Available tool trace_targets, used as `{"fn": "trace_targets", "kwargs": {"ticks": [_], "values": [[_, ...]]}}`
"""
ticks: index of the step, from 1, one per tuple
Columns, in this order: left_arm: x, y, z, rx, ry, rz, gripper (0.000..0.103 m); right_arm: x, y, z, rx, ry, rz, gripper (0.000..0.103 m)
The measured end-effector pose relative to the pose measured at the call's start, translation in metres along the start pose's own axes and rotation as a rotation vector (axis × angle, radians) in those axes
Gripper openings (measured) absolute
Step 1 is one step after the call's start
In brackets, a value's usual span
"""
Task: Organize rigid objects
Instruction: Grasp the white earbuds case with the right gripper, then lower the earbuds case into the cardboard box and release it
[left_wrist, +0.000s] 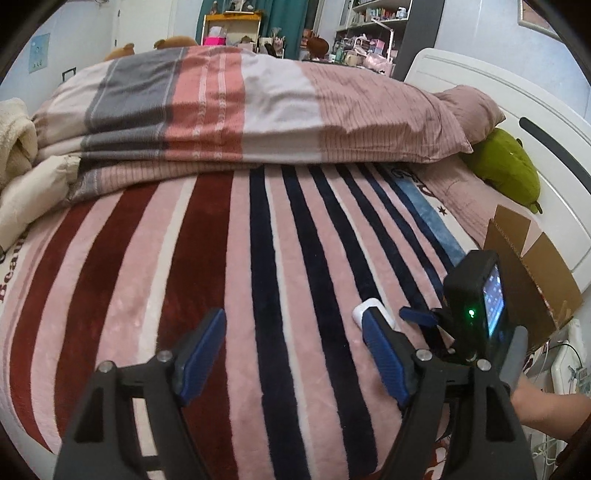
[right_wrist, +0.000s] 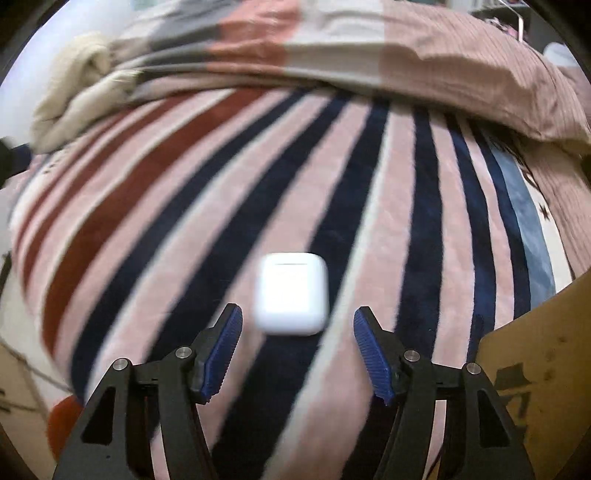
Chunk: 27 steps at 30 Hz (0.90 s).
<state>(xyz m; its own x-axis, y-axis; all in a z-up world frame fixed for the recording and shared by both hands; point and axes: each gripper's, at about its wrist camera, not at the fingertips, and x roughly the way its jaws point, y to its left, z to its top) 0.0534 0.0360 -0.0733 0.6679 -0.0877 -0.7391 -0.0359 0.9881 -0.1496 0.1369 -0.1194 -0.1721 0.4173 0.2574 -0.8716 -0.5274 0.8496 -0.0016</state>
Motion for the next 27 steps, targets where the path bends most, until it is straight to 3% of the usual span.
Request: {"fn": "trace_targets", "kwargs": {"ticks": [4, 6, 10, 13, 22, 27], "values": [[0.003, -0.002, -0.002, -0.001, 0.008, 0.004, 0.073, 0.01, -0.002, 0.001, -0.031, -0.018, 0.002, 0.057], [0.002, -0.004, -0.001, -0.003, 0.008, 0.001, 0.073, 0.01, 0.004, 0.002, -0.083, -0.032, 0.011, 0.04], [-0.006, -0.009, 0.0, 0.005, 0.003, -0.002, 0.073, 0.009, 0.013, 0.003, -0.143, -0.034, -0.011, 0.039], [-0.013, -0.011, 0.002, 0.004, 0.0, -0.017, 0.073, -0.002, 0.013, 0.005, -0.133, -0.065, 0.02, 0.039], [-0.043, -0.042, 0.026, 0.02, -0.023, -0.226, 0.072, -0.112, 0.04, 0.015, -0.225, -0.272, 0.219, 0.039], [-0.048, -0.082, 0.045, 0.046, -0.017, -0.374, 0.055, -0.167, 0.028, 0.012, -0.209, -0.364, 0.266, 0.039]]}}
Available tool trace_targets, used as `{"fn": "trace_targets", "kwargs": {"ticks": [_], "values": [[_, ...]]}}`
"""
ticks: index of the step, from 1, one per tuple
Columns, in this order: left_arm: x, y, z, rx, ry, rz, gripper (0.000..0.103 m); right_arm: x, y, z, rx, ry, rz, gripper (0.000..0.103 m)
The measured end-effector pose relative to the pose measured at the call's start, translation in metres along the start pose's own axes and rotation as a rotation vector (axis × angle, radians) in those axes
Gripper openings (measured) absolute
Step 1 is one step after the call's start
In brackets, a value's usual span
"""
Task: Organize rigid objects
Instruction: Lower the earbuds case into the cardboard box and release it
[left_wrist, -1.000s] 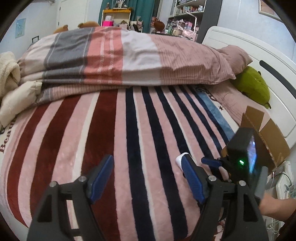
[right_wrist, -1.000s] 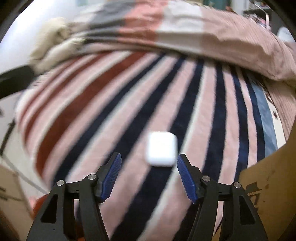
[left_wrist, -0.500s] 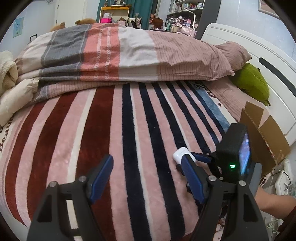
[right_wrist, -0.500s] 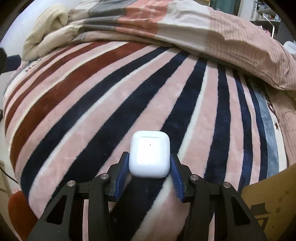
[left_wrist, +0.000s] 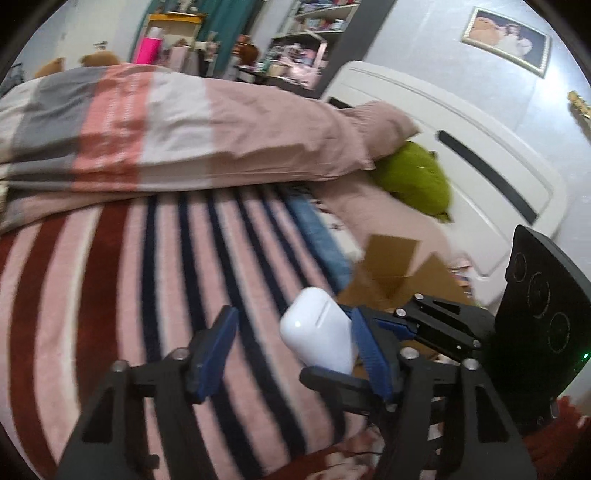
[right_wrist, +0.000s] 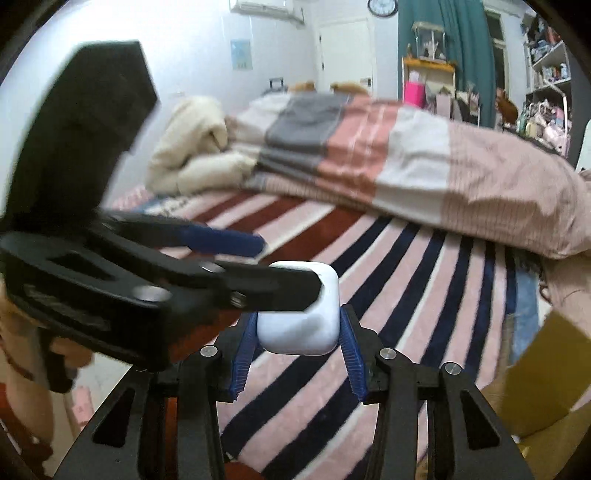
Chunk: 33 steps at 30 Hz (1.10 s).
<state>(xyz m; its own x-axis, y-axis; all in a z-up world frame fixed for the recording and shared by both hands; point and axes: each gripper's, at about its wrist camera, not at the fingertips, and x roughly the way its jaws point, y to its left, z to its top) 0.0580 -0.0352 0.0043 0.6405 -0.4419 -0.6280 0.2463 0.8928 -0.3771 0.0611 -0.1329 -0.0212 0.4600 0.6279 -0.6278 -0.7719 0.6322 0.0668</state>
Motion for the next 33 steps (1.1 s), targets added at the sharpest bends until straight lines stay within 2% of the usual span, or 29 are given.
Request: {"fn": "trace_targets", "kwargs": {"ticks": [2, 5, 13, 20, 21, 25, 27, 28, 29, 33], "values": [[0.009, -0.017, 0.008, 0.018, 0.008, -0.05, 0.044, -0.016, -0.008, 0.001, 0.003, -0.031, -0.016, 0.039], [0.031, -0.047, 0.02, 0.062, 0.038, -0.106, 0.035, -0.038, -0.027, -0.004, 0.028, -0.056, -0.044, 0.039], [0.11, -0.114, 0.038, 0.144, 0.151, -0.168, 0.034, -0.08, -0.103, -0.037, 0.145, -0.046, -0.136, 0.039], [0.162, -0.143, 0.038, 0.19, 0.257, -0.153, 0.035, -0.086, -0.152, -0.061, 0.217, 0.072, -0.212, 0.039], [0.165, -0.145, 0.037, 0.194, 0.261, -0.144, 0.036, -0.085, -0.157, -0.064, 0.227, 0.09, -0.219, 0.039], [0.16, -0.142, 0.036, 0.211, 0.238, -0.088, 0.058, -0.081, -0.167, -0.069, 0.263, 0.138, -0.226, 0.04], [0.152, -0.139, 0.036, 0.213, 0.218, -0.074, 0.063, -0.085, -0.166, -0.07, 0.257, 0.133, -0.225, 0.043], [0.145, -0.136, 0.036, 0.211, 0.202, -0.065, 0.068, -0.086, -0.164, -0.07, 0.253, 0.133, -0.23, 0.05], [0.136, -0.134, 0.036, 0.208, 0.179, -0.051, 0.072, -0.087, -0.161, -0.07, 0.248, 0.131, -0.235, 0.053], [0.096, -0.123, 0.035, 0.205, 0.079, 0.029, 0.084, -0.089, -0.151, -0.067, 0.229, 0.122, -0.243, 0.054]]}}
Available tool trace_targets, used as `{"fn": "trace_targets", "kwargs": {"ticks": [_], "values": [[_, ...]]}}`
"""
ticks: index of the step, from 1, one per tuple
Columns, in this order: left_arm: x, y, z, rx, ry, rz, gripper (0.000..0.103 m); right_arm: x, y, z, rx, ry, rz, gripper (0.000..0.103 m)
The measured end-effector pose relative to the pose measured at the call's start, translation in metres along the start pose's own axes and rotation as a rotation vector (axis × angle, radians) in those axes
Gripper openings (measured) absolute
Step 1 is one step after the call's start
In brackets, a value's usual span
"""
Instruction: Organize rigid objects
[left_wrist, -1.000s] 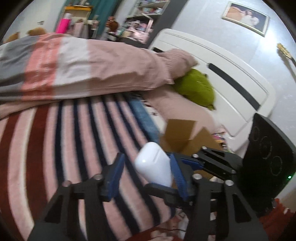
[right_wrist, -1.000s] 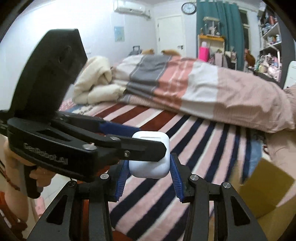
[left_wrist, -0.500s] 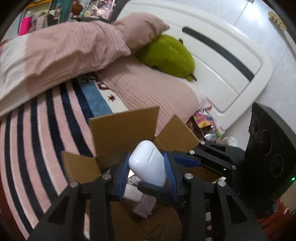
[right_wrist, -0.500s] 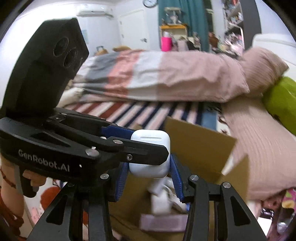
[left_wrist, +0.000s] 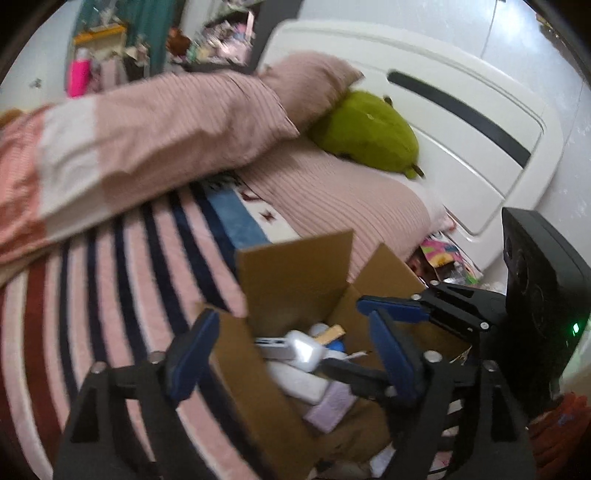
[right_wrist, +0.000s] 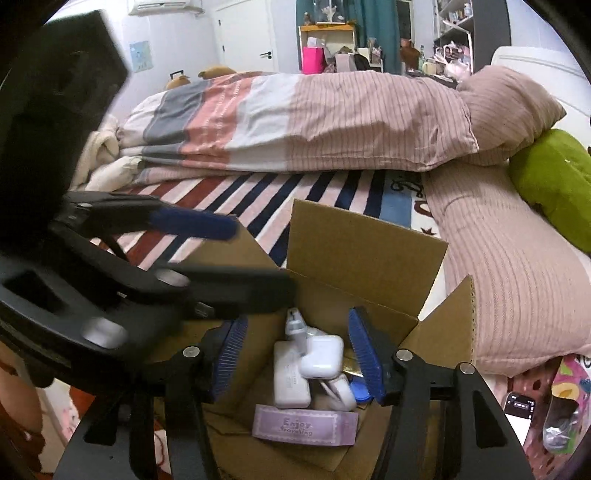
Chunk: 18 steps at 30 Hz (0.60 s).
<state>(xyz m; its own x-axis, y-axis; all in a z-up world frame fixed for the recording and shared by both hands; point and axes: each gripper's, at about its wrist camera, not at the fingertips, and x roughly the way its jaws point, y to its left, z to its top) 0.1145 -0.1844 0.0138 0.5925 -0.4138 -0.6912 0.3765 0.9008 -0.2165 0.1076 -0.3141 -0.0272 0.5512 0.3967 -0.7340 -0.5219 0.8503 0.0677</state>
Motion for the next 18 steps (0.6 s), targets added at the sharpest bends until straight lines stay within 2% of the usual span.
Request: {"fn": "trace_targets", "kwargs": {"ticks": [4, 8, 12, 18], "values": [[-0.038, 0.016, -0.012, -0.027, -0.076, 0.105, 0.085, -0.011, 0.01, 0.005, -0.012, -0.047, 0.019, 0.076], [-0.074, 0.039, -0.029, -0.072, -0.139, 0.254, 0.086, -0.026, 0.028, 0.011, -0.052, -0.125, 0.049, 0.095], [-0.098, 0.061, -0.048, -0.125, -0.175, 0.343, 0.086, -0.036, 0.047, 0.013, -0.091, -0.184, 0.067, 0.1], [-0.117, 0.085, -0.07, -0.176, -0.196, 0.424, 0.086, -0.036, 0.066, 0.016, -0.11, -0.192, 0.098, 0.1]]}}
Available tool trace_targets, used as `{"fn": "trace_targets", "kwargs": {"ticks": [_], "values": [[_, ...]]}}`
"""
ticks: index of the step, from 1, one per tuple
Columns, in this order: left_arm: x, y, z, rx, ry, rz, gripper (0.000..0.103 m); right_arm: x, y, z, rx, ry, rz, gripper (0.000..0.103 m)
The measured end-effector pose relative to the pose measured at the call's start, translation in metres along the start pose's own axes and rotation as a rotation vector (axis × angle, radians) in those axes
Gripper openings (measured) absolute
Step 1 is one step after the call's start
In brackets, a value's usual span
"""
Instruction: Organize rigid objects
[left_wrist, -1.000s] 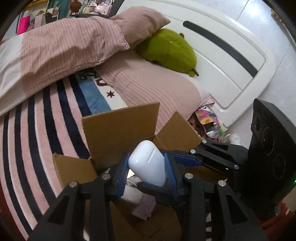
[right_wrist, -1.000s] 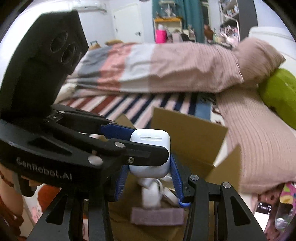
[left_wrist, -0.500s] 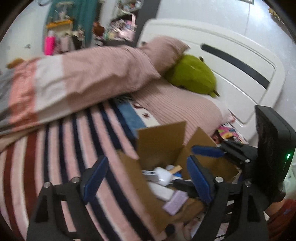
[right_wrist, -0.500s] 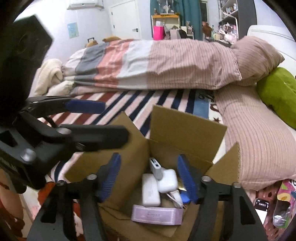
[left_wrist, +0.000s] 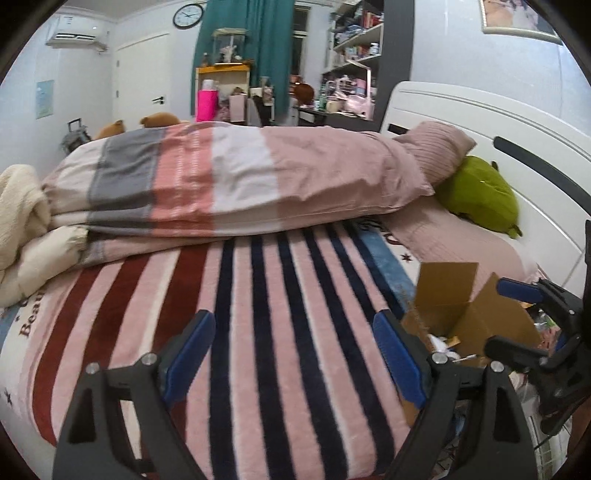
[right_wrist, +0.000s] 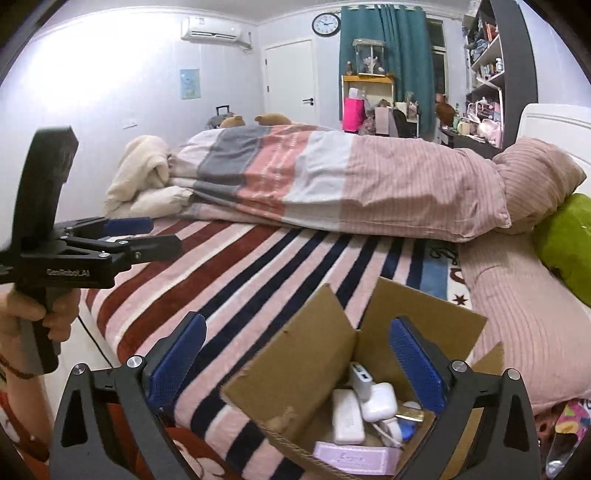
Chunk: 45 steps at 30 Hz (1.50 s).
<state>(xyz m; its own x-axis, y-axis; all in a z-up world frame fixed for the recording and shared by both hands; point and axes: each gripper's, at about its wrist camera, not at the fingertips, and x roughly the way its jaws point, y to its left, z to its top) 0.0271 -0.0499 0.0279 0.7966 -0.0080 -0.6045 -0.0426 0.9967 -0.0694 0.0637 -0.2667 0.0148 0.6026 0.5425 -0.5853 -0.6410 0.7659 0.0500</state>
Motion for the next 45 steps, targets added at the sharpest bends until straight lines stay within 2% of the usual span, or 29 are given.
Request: {"fn": "trace_targets", "kwargs": {"ticks": [6, 45], "values": [[-0.0004, 0.0102, -0.0039, -0.014, 0.001, -0.001, 0.086, 0.0036, 0.0029, 0.0003, 0.045, 0.007, 0.012, 0.1], [0.001, 0.0106, -0.0058, -0.011, 0.009, 0.018, 0.086, -0.0002, 0.0016, -0.0016, 0.053, 0.008, 0.001, 0.1]]}}
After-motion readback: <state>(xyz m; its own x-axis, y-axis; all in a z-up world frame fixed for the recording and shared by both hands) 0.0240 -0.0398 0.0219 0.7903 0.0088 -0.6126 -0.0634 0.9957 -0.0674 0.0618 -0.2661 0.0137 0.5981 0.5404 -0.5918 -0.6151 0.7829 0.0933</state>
